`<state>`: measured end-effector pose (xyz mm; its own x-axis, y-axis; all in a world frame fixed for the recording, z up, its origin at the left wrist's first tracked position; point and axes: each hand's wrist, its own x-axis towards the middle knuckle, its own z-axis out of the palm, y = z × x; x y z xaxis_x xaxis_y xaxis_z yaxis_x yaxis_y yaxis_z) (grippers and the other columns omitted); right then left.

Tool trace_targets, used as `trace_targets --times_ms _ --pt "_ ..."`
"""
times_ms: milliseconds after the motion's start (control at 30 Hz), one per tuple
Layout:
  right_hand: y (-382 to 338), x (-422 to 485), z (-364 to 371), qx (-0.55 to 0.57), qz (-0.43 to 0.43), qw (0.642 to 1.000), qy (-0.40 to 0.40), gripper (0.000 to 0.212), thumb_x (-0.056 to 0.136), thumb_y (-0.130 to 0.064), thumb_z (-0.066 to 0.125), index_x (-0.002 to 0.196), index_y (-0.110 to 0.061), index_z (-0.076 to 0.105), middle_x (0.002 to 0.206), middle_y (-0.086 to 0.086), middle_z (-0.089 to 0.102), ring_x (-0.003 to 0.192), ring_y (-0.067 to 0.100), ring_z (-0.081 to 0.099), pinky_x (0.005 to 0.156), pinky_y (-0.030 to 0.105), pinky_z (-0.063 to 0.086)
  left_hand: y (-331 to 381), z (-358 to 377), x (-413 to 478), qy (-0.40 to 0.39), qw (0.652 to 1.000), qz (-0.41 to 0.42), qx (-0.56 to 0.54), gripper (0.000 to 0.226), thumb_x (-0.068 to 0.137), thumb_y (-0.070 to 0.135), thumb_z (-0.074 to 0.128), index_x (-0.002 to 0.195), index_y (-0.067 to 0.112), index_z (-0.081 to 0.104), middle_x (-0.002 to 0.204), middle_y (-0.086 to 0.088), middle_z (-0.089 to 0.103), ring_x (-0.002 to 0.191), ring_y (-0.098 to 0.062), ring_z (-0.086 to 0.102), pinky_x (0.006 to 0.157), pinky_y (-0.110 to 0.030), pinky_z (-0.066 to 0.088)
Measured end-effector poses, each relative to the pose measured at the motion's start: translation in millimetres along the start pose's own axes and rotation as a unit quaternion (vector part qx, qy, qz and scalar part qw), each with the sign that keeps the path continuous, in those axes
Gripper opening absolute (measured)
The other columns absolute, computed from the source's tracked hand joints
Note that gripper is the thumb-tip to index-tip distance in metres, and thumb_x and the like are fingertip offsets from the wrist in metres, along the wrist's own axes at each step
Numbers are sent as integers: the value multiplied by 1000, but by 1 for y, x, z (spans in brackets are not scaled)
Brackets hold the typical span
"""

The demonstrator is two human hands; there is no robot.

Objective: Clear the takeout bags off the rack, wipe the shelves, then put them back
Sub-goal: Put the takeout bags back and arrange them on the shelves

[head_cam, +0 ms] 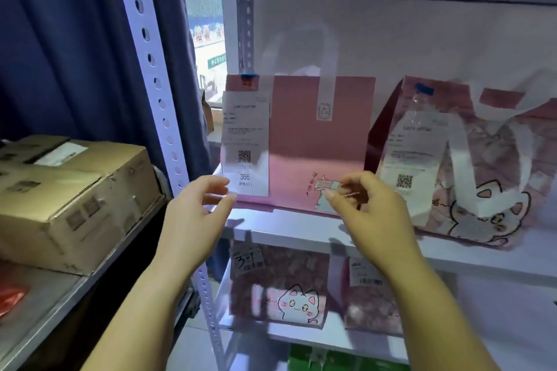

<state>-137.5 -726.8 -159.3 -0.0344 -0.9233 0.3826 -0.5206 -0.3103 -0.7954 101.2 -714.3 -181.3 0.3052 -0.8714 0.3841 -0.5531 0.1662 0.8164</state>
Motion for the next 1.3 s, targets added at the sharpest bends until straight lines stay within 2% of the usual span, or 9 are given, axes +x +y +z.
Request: trace_targets --times_ms 233,367,500,767,933,1000,1067,1167,1300 --pt "6 1 14 -96 35 993 58 57 85 -34 65 135 -21 43 131 -2 44 116 16 47 100 39 42 -12 12 24 -19 999 31 14 49 86 27 63 132 26 45 129 7 44 107 0 44 77 -10 37" --pt "6 3 17 -120 27 989 82 70 85 -32 65 144 -20 29 144 -1 33 132 14 32 108 26 26 -12 19 33 -37 998 37 17 60 89 26 59 142 28 30 142 6 34 119 -4 38 95 -29 35" --pt "6 9 18 -144 61 986 59 81 87 -34 62 149 -19 13 152 1 24 135 20 33 110 35 30 -14 22 45 -76 997 -5 7 66 91 30 54 147 23 19 153 2 26 138 -18 28 110 -44 29" --pt "6 15 19 -137 88 985 57 78 88 -35 61 148 -15 16 146 4 33 123 22 47 101 38 41 -15 24 53 -69 997 -31 -14 56 93 25 50 144 22 26 144 1 41 127 -17 43 102 -42 38" --pt "6 12 18 -117 98 983 100 65 89 -27 62 144 -13 30 122 7 47 82 -13 50 73 6 32 -8 19 41 -5 999 37 25 30 90 17 52 119 25 53 113 -1 53 87 -12 51 76 -30 43" --pt "7 9 17 -98 107 981 132 56 89 -21 61 139 -12 37 120 8 51 81 -14 50 79 9 31 -4 15 34 31 998 43 41 28 90 19 54 118 22 57 111 1 56 81 -8 51 67 -18 37" --pt "6 5 14 -73 107 979 156 45 88 -15 60 131 -12 45 119 9 53 85 3 57 87 23 40 -1 10 28 55 996 48 59 26 91 22 54 115 19 60 110 1 60 80 -6 51 61 -8 33" --pt "4 -2 12 -46 105 979 168 35 87 -14 62 121 -14 50 114 7 55 75 8 59 80 29 47 6 0 19 77 993 60 62 19 90 23 55 108 21 61 104 5 61 74 -1 50 61 -1 34" --pt "2 -17 7 -20 103 980 168 33 87 -15 62 118 -18 50 110 8 58 75 9 60 79 29 48 13 -14 -1 87 993 49 57 16 89 28 56 103 23 62 100 7 58 73 3 51 59 -6 33"
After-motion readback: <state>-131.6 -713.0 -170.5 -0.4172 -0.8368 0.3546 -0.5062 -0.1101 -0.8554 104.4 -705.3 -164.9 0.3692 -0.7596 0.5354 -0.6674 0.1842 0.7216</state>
